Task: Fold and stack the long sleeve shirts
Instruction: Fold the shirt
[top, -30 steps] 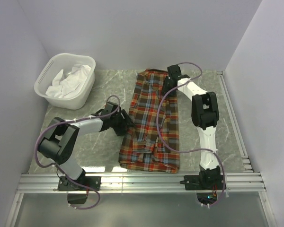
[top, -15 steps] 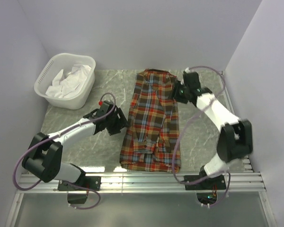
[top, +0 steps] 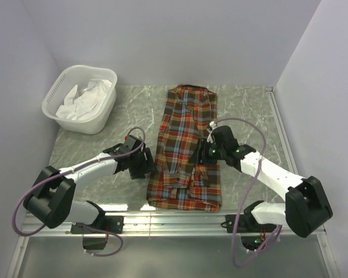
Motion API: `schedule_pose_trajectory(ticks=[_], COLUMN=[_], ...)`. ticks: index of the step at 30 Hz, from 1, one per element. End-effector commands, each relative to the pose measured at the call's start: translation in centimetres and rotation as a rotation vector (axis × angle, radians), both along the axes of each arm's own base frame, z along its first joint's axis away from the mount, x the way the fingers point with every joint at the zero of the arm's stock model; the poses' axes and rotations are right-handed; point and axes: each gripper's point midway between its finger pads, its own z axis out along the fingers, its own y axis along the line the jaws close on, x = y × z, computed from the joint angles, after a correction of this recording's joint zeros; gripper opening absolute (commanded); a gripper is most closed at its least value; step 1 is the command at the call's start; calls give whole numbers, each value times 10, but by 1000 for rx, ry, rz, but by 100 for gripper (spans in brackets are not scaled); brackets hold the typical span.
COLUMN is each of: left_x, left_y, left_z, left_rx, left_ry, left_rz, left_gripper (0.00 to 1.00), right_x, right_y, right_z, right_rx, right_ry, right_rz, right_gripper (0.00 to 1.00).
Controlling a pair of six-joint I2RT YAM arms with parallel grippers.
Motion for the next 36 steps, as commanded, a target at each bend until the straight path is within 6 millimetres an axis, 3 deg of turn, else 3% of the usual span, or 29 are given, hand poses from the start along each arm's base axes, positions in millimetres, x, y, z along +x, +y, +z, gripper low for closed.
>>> schedule_pose_trajectory(ticks=[1, 4, 9, 10, 12, 13, 14, 15, 17, 18, 19, 20, 21, 22, 24, 25, 31, 36], left_x=[2, 16, 57, 73, 94, 115, 127, 141, 171, 183, 199, 208, 216, 227, 238, 246, 274, 284], left_y=[4, 4, -2, -7, -4, -3, -2, 4, 0, 5, 2, 1, 3, -2, -4, -8, -23, -33], left_z=[14, 23, 38, 52, 52, 67, 69, 59, 73, 58, 68, 66, 50, 54, 38, 42, 27, 7], left_rx=[15, 43, 61, 46, 61, 73, 82, 104, 91, 106, 94, 91, 105, 86, 78, 65, 32, 9], left_ry=[-62, -100, -160, -198, -201, -248, -256, -236, -280, -248, -276, -276, -248, -261, -240, -254, -281, -268], left_rz=[-22, -5, 38, 49, 70, 93, 101, 121, 129, 141, 145, 145, 149, 144, 139, 135, 115, 98], left_gripper=[71, 72, 72, 72, 72, 72, 72, 71, 70, 70, 69, 69, 68, 68, 67, 67, 66, 63], right_x=[-26, -50, -76, -82, -86, -92, -95, -97, -102, -102, -105, -106, -106, -105, -107, -109, -115, -119], right_y=[37, 54, 69, 72, 75, 77, 79, 79, 79, 81, 80, 82, 82, 83, 83, 83, 90, 94], right_z=[19, 6, -20, -28, -32, -36, -38, -40, -48, -49, -52, -53, -53, -55, -60, -63, -71, -73], right_rx=[142, 152, 116, 95, 81, 71, 66, 56, 39, 48, 47, 49, 48, 40, 28, 26, 24, 19], right_ry=[10, 86, 185, 209, 223, 238, 247, 257, 280, 280, 293, 295, 296, 298, 314, 321, 360, 370], right_rz=[40, 45, 89, 105, 109, 122, 128, 131, 131, 135, 140, 142, 143, 142, 144, 147, 185, 213], right_gripper=[54, 54, 54, 54, 54, 54, 54, 54, 54, 54, 54, 54, 54, 54, 54, 54, 54, 53])
